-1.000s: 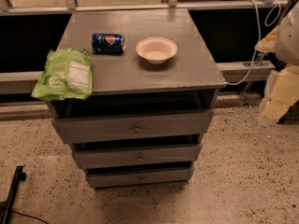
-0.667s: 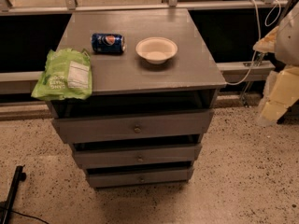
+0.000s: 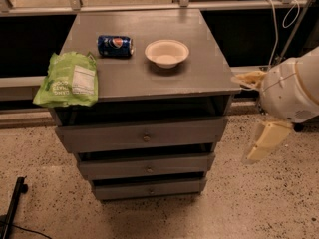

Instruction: Open top drawer

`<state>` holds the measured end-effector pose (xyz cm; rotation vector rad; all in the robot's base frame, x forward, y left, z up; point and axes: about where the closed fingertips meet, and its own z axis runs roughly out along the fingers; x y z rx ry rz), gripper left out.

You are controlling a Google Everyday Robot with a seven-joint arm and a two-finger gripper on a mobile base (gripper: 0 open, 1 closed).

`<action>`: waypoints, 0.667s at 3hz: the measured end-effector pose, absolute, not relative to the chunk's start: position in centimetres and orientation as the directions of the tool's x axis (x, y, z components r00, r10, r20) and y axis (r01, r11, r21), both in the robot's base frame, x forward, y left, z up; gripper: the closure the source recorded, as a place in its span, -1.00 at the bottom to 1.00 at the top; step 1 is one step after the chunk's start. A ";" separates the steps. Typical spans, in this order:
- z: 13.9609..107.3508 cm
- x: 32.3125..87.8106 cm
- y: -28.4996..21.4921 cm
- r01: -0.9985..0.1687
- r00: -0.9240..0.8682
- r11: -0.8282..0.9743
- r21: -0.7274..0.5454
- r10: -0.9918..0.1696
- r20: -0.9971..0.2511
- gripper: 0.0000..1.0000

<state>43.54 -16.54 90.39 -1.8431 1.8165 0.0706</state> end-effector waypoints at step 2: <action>85.2 43.6 -12.8 -0.941 0.154 -0.016 -0.339 -0.910 -0.385 -1.00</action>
Offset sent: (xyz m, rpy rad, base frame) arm 0.0649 0.0773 -0.1326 0.0554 -0.4296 0.2007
